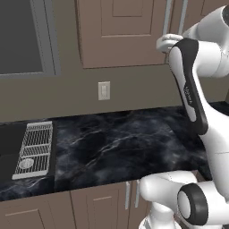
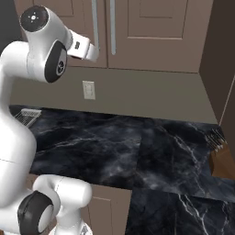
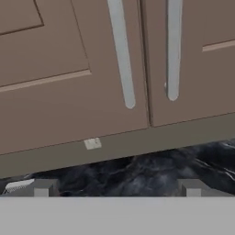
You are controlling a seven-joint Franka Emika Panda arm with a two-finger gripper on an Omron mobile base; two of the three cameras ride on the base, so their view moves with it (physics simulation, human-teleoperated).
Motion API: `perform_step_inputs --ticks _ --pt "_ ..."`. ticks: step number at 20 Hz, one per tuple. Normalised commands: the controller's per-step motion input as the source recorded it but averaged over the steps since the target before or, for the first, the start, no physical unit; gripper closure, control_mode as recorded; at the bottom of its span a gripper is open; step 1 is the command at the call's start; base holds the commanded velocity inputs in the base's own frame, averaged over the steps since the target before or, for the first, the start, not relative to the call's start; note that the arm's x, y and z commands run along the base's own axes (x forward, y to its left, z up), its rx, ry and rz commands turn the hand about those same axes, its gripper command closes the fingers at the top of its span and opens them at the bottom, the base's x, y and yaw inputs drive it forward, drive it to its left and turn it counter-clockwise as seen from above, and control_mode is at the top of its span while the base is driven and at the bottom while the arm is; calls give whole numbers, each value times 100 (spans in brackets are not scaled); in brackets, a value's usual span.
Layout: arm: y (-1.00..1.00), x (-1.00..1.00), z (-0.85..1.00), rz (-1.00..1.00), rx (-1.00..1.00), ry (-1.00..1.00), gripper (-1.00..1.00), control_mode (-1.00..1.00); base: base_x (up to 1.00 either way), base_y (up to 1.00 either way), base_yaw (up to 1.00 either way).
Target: Open the cabinet. Pick the soap dispenser and place it next to the sink. Then close the cabinet.
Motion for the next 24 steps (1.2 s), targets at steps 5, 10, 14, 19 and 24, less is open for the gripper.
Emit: perform_step_inputs --ticks 5,10,14,19,24 --pt "-20 21 2 1 1 -4 -100 -100 0 0 0" --pt "-5 14 0 0 1 -16 -100 -100 0 0 0" --pt "0 26 0 0 0 -17 -100 -100 0 0 0" --pt "0 26 0 0 0 -1 -100 -100 0 0 0" --pt "0 34 0 0 0 5 -100 -100 0 0 0"
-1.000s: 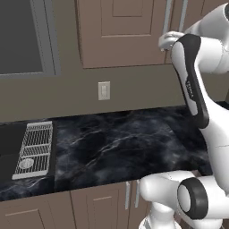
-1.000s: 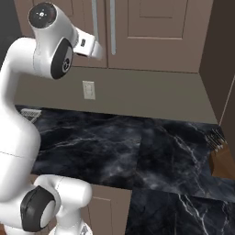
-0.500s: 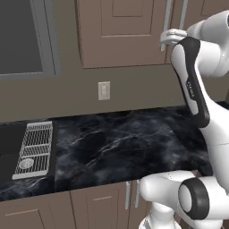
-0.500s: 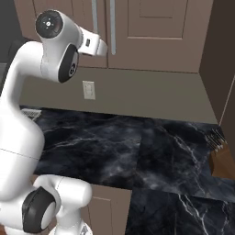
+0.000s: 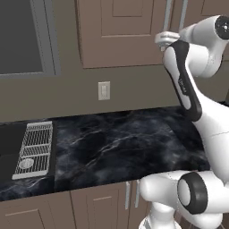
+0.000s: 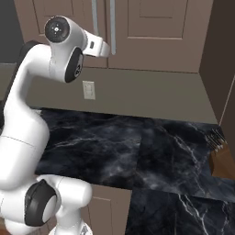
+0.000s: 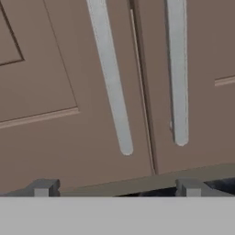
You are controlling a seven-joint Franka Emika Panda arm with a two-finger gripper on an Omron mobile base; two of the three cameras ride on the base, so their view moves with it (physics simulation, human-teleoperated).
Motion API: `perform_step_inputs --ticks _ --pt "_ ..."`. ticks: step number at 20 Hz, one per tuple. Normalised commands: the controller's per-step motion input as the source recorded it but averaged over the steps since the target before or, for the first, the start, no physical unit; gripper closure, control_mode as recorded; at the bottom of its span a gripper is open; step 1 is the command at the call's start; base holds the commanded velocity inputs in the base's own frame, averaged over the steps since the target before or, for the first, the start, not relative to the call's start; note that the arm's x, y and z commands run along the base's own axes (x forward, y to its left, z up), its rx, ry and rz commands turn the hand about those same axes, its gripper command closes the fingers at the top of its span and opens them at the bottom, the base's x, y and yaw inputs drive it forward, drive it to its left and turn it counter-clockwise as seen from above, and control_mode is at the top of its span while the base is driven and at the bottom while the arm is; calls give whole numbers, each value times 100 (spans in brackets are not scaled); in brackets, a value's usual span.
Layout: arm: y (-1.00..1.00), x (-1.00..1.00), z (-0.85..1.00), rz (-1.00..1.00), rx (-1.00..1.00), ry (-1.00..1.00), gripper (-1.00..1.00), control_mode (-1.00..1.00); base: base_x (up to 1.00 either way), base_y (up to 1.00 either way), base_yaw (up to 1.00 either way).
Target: Open the cabinet. Pick the soap dispenser and place it next to the sink. Then close the cabinet.
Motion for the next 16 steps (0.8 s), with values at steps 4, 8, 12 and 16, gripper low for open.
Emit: perform_step_inputs --ticks 4,8,12,16 --pt "0 40 0 0 0 0 -100 -100 0 0 0" --pt "0 31 0 0 0 0 -100 -100 0 0 0" --pt "0 35 -2 0 0 0 -100 -100 0 0 0" --pt "0 32 0 0 0 0 -100 -100 0 0 0"
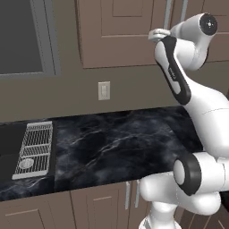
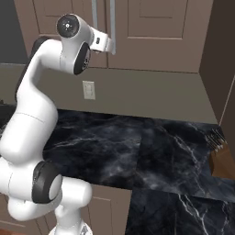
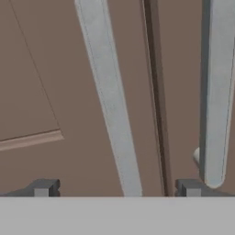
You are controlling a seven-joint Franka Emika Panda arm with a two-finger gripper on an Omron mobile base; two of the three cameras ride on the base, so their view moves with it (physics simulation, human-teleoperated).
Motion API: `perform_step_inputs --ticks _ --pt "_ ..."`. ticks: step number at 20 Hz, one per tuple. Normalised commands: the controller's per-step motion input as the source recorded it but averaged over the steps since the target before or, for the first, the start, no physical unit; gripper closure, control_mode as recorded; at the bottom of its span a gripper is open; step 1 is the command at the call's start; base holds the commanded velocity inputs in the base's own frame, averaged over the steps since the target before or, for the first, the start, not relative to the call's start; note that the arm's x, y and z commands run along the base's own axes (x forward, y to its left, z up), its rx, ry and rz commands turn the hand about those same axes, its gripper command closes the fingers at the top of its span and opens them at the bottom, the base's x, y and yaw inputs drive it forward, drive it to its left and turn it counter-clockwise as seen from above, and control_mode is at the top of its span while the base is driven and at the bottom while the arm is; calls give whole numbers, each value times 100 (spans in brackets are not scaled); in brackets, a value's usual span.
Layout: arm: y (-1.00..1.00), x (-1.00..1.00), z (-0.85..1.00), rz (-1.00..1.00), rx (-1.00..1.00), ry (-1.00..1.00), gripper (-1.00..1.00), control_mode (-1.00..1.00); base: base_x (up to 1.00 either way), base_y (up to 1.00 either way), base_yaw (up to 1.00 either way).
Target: Open the cabinet. Pick the soap dispenser and place it next to the sink. Then close the cabinet.
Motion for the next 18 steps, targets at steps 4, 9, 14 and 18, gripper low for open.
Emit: perform_step_inputs --ticks 4,9,14,18 --pt "0 36 0 0 0 0 -100 -100 0 0 0" --pt "0 31 -8 1 0 -1 -100 -100 0 0 0" --pt "0 29 -11 3 0 0 -100 -100 0 0 0" --pt "0 26 -15 3 0 0 -100 -100 0 0 0"
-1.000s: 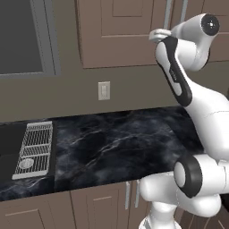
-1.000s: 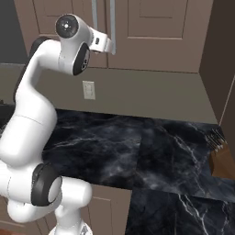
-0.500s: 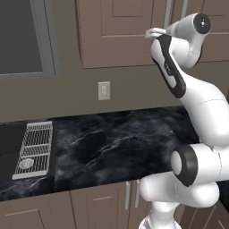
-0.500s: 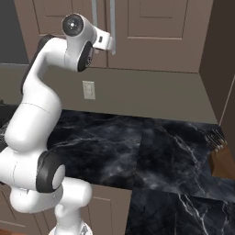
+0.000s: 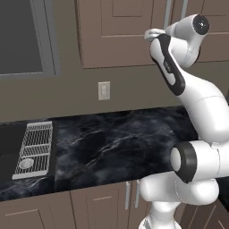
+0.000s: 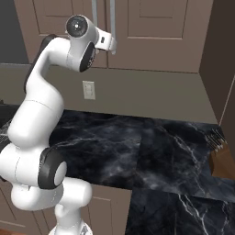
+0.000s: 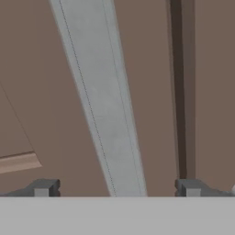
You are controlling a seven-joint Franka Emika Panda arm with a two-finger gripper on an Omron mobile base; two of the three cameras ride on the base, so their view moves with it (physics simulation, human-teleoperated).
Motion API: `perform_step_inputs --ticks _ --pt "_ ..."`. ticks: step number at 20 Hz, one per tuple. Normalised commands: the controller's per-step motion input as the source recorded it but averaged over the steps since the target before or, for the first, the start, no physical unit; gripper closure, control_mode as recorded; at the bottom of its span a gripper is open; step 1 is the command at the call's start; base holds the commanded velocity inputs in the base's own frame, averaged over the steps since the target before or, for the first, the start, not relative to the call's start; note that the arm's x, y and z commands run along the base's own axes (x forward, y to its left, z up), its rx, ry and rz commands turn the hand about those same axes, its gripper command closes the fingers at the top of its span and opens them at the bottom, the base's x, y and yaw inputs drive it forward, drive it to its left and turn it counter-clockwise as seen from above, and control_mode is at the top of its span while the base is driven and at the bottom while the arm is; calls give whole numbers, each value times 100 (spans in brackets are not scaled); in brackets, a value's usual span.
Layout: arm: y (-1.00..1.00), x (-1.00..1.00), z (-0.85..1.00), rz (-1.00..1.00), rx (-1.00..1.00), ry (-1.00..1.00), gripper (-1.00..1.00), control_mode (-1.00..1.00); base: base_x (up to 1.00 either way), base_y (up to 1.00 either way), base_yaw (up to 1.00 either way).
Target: Open the cabinet. Pick the soap dispenser and place it next to the sink. Then close the cabinet.
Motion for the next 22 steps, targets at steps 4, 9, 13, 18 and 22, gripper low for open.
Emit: perform_step_inputs --ticks 4,9,13,18,22 --pt "0 18 -17 2 0 -3 -100 -100 0 0 0" --pt "0 0 0 0 0 0 -100 -100 0 0 0" --pt "0 0 0 0 0 0 100 -100 0 0 0" --pt "0 0 0 0 0 0 100 -100 0 0 0" --pt "0 0 0 0 0 0 100 -100 0 0 0"
